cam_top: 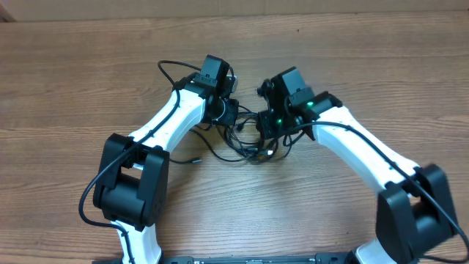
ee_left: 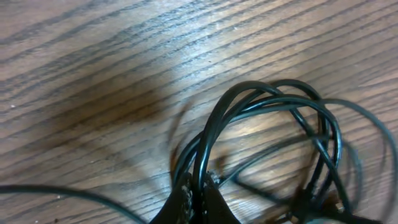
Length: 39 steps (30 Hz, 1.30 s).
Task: Untangle cables
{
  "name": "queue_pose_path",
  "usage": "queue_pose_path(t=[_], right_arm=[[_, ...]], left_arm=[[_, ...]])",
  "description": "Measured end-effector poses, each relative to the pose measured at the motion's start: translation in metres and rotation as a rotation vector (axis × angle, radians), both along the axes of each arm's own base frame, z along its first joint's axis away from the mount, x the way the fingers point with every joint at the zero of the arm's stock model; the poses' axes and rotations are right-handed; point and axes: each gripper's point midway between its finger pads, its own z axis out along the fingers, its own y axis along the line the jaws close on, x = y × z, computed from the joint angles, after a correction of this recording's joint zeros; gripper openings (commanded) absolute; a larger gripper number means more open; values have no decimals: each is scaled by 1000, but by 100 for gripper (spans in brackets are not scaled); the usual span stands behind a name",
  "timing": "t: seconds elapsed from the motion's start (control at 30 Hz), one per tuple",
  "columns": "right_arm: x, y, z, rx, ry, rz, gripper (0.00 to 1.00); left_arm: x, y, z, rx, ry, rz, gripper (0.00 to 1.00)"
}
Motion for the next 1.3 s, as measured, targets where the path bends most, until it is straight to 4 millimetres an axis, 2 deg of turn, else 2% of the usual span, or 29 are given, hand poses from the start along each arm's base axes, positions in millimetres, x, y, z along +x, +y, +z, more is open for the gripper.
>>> queue_pose_path(t=[0.1, 0.27, 0.63, 0.8, 1.03, 1.3], right_arm=[[1, 0, 12, 12, -17, -20, 4], [0, -15, 5, -50, 15, -116, 4], [-1, -71, -8, -282, 42, -429, 4], [-3, -75, -2, -297, 57, -450, 4], [11, -73, 31, -268, -11, -479, 4], [8, -81, 32, -297, -9, -518, 4]], left_arm=[[2, 4, -1, 22, -6, 15, 4], [3, 9, -2, 47, -12, 36, 4], [6, 20, -4, 104, -21, 81, 4], [7, 24, -4, 121, -28, 91, 4], [8, 37, -5, 169, -30, 137, 4], [14, 53, -5, 142, -9, 196, 4]])
